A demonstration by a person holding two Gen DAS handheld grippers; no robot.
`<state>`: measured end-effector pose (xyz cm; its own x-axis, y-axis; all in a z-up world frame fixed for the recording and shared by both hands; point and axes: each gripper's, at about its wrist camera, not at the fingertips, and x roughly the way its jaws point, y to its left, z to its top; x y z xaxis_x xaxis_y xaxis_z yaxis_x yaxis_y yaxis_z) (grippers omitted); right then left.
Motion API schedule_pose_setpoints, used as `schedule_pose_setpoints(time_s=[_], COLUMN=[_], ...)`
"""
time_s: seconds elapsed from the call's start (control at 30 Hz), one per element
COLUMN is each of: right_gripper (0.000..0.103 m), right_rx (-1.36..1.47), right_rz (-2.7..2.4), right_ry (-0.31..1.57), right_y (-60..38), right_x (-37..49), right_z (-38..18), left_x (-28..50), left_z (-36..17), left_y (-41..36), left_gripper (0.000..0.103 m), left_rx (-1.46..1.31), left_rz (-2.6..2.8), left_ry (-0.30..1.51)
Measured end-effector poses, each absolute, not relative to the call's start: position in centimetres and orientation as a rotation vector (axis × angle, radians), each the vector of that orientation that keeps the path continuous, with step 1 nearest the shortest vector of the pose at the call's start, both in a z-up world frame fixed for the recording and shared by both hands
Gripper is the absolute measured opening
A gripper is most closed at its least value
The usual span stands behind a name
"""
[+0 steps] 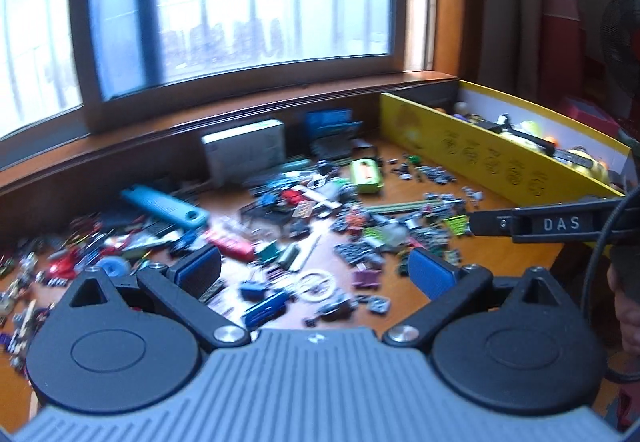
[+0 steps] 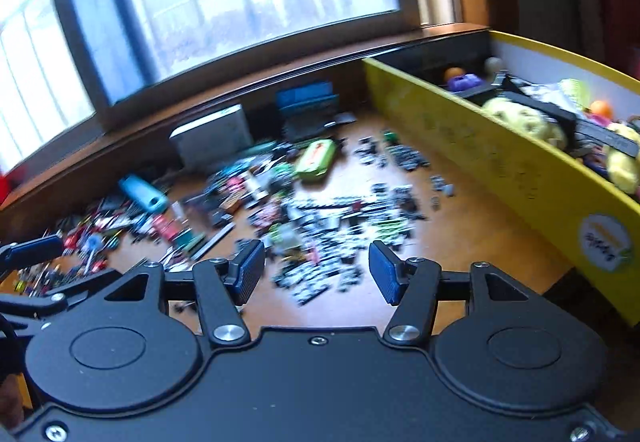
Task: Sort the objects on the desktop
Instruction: 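Move the empty right tool back over the cluttered desk, then move the right tool toward the teal binder clip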
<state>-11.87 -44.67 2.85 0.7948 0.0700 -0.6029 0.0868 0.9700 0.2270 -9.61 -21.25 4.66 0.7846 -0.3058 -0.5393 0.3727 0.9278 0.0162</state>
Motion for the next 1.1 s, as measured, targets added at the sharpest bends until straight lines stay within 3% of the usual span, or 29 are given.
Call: schedule_pose_setpoints(time_s=[0.23, 0.7, 1.1], right_gripper=[0.061, 0.061, 0.060], right_rx=[0.187, 0.147, 0.156], right_rz=[0.074, 0.238, 0.174], right_ry=[0.689, 0.783, 0.833], right_y=[-41.7, -37.7, -35.8], right_x=[-9.1, -1.0, 0.1], right_z=[2.3, -1.7, -3.0], left_x=[-7.5, -1.2, 2.0], left_z=[3.2, -1.0, -3.5], left_y=[-18.8, -16.5, -17.1], left_gripper=[0.103, 0.103, 0.102], left_rx=[0.079, 0.142, 0.266], left_rz=[-0.285, -0.168, -0.273], left_ry=[0.602, 0.737, 0.708])
